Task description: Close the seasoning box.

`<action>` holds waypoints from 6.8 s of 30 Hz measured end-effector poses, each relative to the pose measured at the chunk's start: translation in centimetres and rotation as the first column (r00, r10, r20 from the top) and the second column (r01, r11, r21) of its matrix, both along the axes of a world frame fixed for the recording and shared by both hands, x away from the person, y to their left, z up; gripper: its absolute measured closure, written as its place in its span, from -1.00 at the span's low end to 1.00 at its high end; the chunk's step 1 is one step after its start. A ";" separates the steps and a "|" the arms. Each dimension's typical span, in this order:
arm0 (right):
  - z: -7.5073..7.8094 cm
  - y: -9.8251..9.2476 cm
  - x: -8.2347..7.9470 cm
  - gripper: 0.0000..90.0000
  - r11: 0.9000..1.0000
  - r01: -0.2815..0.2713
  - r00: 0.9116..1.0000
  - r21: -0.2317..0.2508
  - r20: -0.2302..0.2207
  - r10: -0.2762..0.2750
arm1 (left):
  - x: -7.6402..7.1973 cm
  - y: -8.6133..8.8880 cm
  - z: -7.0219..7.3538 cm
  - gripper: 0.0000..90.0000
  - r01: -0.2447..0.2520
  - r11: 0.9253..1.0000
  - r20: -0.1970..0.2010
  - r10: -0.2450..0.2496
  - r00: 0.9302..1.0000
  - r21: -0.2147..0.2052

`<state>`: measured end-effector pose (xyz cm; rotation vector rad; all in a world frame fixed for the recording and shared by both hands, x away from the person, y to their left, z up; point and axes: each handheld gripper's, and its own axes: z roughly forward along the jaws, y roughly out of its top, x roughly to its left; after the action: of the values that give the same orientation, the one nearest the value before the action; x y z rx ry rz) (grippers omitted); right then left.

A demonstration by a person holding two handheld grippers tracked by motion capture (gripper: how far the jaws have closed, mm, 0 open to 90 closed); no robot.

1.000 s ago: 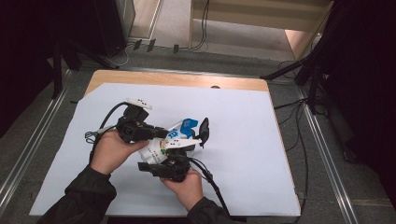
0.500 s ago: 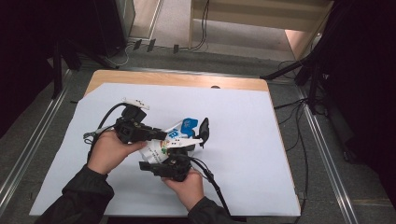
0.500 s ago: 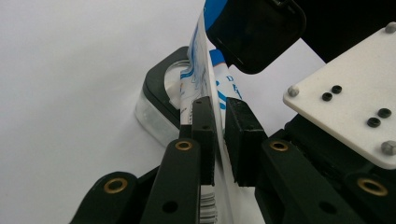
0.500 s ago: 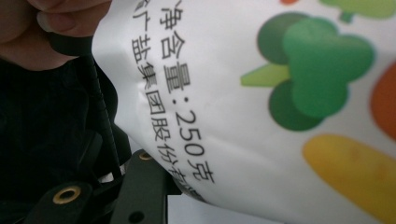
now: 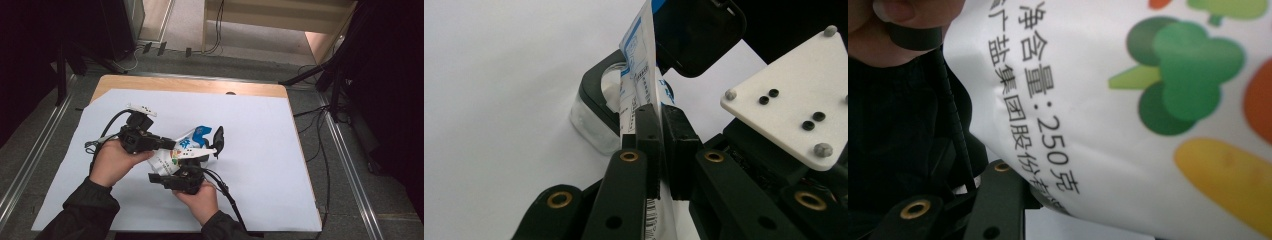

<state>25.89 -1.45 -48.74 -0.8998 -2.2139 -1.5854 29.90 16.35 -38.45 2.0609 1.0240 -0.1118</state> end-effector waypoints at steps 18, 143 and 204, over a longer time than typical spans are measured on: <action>-0.3 0.3 -0.2 0.39 1.000 0.001 1.000 -0.015 -0.007 -0.001 | -0.3 -0.2 0.5 0.97 -0.001 1.000 0.009 0.001 1.000 0.012; 0.5 -0.2 0.4 0.46 1.000 -0.020 0.999 0.006 -0.029 0.020 | 0.0 -0.6 0.1 0.94 -0.022 1.000 0.063 0.022 0.998 0.000; 0.4 -0.1 0.3 0.41 1.000 -0.014 0.999 0.014 -0.038 0.015 | -0.1 -0.7 0.2 0.96 -0.026 1.000 0.088 0.026 0.996 0.003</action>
<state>26.18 -1.53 -48.38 -0.9005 -2.1763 -1.5625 29.78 15.64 -38.23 2.0372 0.9973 -0.0048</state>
